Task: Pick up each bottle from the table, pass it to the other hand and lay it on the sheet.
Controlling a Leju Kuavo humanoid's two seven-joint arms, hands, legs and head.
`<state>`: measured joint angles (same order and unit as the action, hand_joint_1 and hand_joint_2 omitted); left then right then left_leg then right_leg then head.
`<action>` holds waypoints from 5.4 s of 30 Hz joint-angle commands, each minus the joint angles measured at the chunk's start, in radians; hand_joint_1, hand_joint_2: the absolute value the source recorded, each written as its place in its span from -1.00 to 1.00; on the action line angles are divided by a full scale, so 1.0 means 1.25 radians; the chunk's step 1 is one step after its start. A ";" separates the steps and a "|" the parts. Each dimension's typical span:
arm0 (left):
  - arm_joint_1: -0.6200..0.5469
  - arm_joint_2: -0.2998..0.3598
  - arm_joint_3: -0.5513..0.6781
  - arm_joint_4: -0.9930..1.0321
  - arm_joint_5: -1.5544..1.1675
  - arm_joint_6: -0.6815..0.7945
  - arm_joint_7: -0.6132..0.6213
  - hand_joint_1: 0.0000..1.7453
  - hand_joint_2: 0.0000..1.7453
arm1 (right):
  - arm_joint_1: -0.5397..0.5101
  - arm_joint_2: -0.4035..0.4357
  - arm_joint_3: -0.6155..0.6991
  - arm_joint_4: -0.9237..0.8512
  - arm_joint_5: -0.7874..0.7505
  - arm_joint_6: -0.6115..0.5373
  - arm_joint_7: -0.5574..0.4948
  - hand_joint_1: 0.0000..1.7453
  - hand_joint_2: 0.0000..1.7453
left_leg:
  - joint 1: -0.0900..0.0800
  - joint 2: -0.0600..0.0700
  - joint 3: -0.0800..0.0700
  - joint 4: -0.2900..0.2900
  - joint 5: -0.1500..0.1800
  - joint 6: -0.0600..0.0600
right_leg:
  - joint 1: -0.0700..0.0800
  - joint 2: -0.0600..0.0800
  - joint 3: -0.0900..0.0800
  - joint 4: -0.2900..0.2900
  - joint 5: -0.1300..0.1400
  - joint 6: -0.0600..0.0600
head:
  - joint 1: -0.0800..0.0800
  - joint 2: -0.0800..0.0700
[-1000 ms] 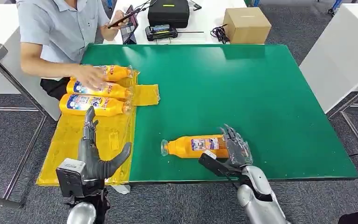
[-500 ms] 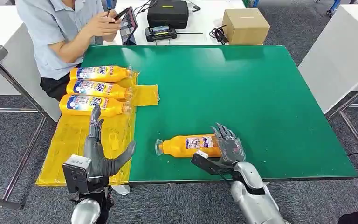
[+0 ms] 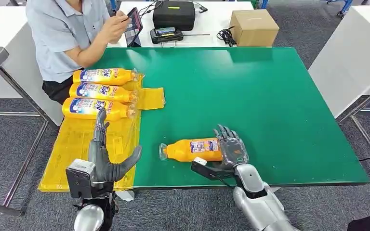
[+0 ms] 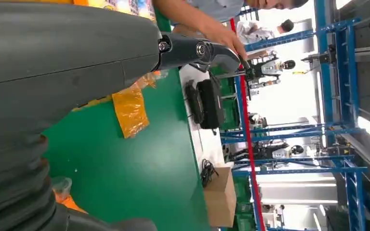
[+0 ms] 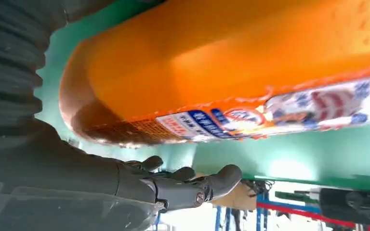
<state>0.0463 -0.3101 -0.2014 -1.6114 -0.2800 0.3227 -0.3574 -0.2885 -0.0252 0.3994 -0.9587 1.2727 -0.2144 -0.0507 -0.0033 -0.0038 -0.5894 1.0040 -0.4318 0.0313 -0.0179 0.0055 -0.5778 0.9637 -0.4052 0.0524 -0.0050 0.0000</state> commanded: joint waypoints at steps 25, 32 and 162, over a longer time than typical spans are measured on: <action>-0.037 0.031 -0.016 0.075 0.026 -0.015 -0.002 -1.00 1.00 | -0.124 -0.040 0.046 0.271 -0.126 0.128 -0.029 0.96 1.00 | 0.000 -0.001 0.003 -0.001 0.001 -0.001 | 0.000 -0.002 0.003 -0.002 0.000 -0.001 | 0.000 0.000; -0.051 0.034 -0.026 0.093 0.028 -0.012 -0.003 -1.00 1.00 | -0.123 -0.043 0.033 0.297 -0.159 0.115 -0.042 0.72 1.00 | 0.000 -0.003 0.007 -0.001 0.002 0.000 | 0.001 -0.003 0.004 -0.002 0.000 -0.002 | 0.000 0.000; -0.460 0.237 -0.109 0.761 -0.843 -0.028 0.319 -1.00 1.00 | -0.005 0.101 0.073 -0.027 -0.705 0.235 -0.311 -1.00 -1.00 | 0.001 -0.002 -0.005 0.000 0.002 -0.001 | 0.001 -0.002 -0.003 0.000 0.000 -0.001 | 0.000 0.000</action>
<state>-0.4707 -0.0160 -0.3387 -0.7980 -1.3462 0.3143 0.0488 -0.2732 0.1099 0.4929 -1.0021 0.3887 0.0755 -0.4425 -0.0035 -0.0073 -0.5986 1.0041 -0.4284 0.0319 -0.0184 0.0024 -0.5850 0.9642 -0.4039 0.0537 -0.0046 0.0000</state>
